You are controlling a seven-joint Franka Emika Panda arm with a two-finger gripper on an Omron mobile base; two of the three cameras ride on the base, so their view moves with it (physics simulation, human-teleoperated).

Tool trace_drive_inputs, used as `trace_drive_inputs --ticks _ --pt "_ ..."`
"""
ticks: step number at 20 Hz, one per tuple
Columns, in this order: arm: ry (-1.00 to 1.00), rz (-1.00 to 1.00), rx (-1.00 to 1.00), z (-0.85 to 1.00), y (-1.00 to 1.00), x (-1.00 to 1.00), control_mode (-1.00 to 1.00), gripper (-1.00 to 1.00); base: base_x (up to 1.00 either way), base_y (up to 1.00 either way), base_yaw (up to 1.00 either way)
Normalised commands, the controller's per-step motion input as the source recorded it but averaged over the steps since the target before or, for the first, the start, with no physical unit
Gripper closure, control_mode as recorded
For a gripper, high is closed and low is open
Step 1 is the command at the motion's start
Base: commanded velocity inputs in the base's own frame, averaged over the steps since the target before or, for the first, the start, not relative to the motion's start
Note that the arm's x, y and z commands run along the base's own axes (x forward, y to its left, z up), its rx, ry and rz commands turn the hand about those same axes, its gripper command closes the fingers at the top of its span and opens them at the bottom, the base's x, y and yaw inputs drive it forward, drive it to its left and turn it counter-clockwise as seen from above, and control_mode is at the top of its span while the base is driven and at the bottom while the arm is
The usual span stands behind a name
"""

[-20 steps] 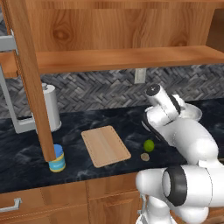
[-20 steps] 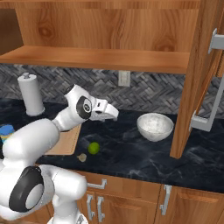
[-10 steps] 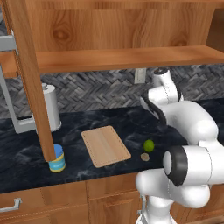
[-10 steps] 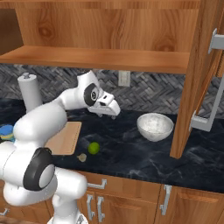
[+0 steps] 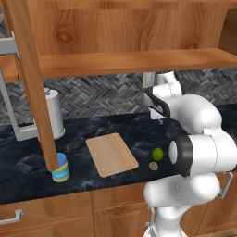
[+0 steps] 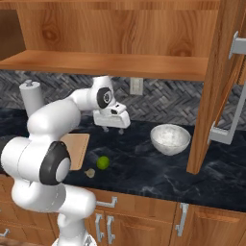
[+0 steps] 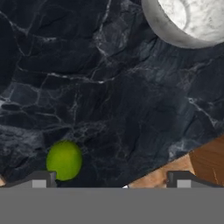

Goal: Open the cabinet. Place the bowl and condiment on the counter. Then place the lime and garlic on the cutting board.

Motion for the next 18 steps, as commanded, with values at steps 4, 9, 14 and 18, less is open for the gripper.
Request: trace_drive_inputs --ticks 4,9,14,18 --pt "0.04 0.0 0.08 -0.16 0.29 0.0 -1.0 -1.0 0.0 0.0 0.0" --pt "0.02 -0.01 0.21 0.0 0.0 -0.04 -1.0 -1.0 0.0 0.0 0.0" --pt "0.0 -0.02 0.13 -0.03 0.01 -0.04 -1.0 -1.0 0.0 0.0 0.0" --pt "0.0 -0.03 0.0 -0.17 0.12 0.0 -1.0 -1.0 0.0 0.0 0.0"
